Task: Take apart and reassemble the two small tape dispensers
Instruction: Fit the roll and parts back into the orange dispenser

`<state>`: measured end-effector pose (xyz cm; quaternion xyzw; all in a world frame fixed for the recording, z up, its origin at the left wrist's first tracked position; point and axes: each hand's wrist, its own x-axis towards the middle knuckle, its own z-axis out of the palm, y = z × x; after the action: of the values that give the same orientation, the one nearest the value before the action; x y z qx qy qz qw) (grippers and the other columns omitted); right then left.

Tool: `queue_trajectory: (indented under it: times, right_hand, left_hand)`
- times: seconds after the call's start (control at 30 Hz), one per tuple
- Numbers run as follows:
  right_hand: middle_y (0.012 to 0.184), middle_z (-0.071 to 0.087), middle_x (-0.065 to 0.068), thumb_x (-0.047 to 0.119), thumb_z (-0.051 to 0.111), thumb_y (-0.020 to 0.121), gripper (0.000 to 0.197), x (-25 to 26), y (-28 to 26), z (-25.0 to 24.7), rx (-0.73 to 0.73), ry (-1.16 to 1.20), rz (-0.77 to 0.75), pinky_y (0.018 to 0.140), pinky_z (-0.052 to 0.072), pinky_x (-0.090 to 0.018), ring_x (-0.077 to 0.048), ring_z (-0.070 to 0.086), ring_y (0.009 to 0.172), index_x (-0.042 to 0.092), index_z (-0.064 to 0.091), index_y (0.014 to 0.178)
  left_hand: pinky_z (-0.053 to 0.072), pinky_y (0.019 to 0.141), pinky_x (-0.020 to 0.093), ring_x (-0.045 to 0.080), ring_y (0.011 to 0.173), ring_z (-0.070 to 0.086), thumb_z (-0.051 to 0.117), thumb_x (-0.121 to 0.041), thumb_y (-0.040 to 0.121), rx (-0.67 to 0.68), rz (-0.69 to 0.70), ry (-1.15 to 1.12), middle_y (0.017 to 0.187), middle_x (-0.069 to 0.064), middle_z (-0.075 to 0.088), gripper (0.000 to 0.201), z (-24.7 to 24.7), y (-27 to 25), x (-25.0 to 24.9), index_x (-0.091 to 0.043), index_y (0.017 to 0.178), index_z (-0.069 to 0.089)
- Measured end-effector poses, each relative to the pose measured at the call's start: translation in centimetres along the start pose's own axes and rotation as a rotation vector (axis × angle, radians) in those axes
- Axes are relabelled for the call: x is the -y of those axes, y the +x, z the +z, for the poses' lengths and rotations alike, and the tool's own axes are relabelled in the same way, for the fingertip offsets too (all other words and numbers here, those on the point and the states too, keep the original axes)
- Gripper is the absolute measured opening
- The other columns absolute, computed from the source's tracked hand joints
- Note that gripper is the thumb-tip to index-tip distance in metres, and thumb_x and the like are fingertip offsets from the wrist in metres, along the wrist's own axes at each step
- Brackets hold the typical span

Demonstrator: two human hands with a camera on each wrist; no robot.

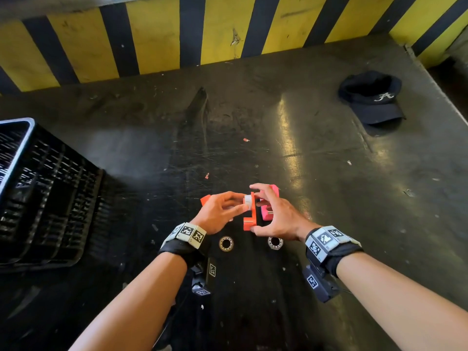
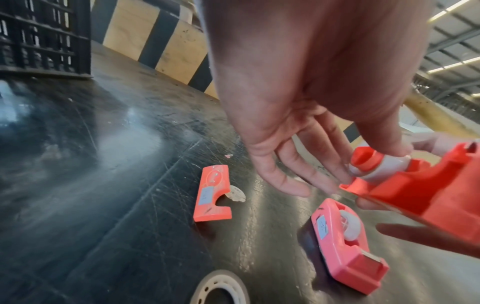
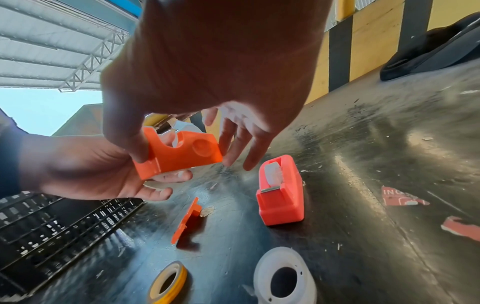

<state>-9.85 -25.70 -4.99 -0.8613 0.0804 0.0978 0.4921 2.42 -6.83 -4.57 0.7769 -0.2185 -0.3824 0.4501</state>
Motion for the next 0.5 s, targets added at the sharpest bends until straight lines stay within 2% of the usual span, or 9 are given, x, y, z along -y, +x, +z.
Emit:
queue_trajectory:
  times: [0.07, 0.13, 0.23, 0.3, 0.4, 0.5]
  right_hand:
    - [0.138, 0.053, 0.010, 0.033, 0.088, 0.071, 0.086, -0.1, 0.1, 0.0, 0.013, 0.000, -0.001, 0.100, 0.049, -0.035, -0.008, 0.056, 0.122, 0.041, 0.037, 0.139]
    - [0.133, 0.056, 0.008, 0.032, 0.088, 0.072, 0.080, -0.3, 0.3, -0.2, 0.010, 0.000, 0.013, 0.097, 0.049, -0.033, -0.009, 0.058, 0.117, 0.040, 0.040, 0.135]
    - [0.134, 0.054, 0.004, 0.032, 0.090, 0.071, 0.081, -0.4, 1.2, -0.6, -0.014, -0.004, 0.038, 0.093, 0.047, -0.030, -0.012, 0.058, 0.114, 0.038, 0.041, 0.135]
    - [0.135, 0.054, 0.003, 0.034, 0.090, 0.070, 0.081, -0.4, 1.8, -0.8, -0.016, -0.020, 0.042, 0.094, 0.047, -0.031, -0.014, 0.057, 0.116, 0.039, 0.040, 0.134]
    - [0.132, 0.057, 0.007, 0.032, 0.089, 0.070, 0.081, -0.5, 2.8, -0.9, -0.026, -0.023, 0.046, 0.098, 0.048, -0.035, -0.013, 0.058, 0.118, 0.038, 0.041, 0.134]
    - [0.131, 0.056, 0.009, 0.030, 0.089, 0.071, 0.080, -0.5, 3.5, -0.8, -0.005, -0.021, 0.055, 0.098, 0.044, -0.033, -0.011, 0.058, 0.120, 0.036, 0.041, 0.135]
  left_hand:
    - [0.055, 0.071, 0.013, 0.007, 0.109, 0.074, 0.074, -0.031, 0.093, 0.017, 0.000, 0.054, 0.124, -0.002, 0.076, 0.042, -0.2, 0.1, 0.0, -0.021, 0.133, 0.065]
    - [0.057, 0.075, 0.019, 0.010, 0.109, 0.073, 0.077, -0.033, 0.090, 0.032, -0.018, 0.110, 0.129, -0.005, 0.073, 0.055, -1.0, 0.4, 0.2, -0.027, 0.142, 0.059]
    - [0.060, 0.092, 0.035, 0.013, 0.107, 0.072, 0.085, -0.033, 0.081, -0.124, -0.086, 0.296, 0.126, -0.004, 0.071, 0.064, -3.2, 0.9, 1.4, -0.032, 0.139, 0.058]
    - [0.053, 0.104, 0.040, 0.022, 0.121, 0.064, 0.089, -0.035, 0.074, -0.185, -0.150, 0.548, 0.134, 0.002, 0.064, 0.077, -4.8, 1.2, 2.9, -0.030, 0.142, 0.053]
    - [0.046, 0.113, 0.053, 0.031, 0.142, 0.047, 0.091, -0.054, 0.063, -0.081, -0.299, 0.802, 0.156, 0.006, 0.045, 0.113, -5.6, 1.4, 4.5, -0.030, 0.156, 0.032]
    - [0.043, 0.115, 0.057, 0.034, 0.148, 0.039, 0.092, -0.055, 0.061, -0.045, -0.317, 0.880, 0.166, 0.005, 0.032, 0.126, -5.2, 1.7, 5.6, -0.028, 0.161, 0.020]
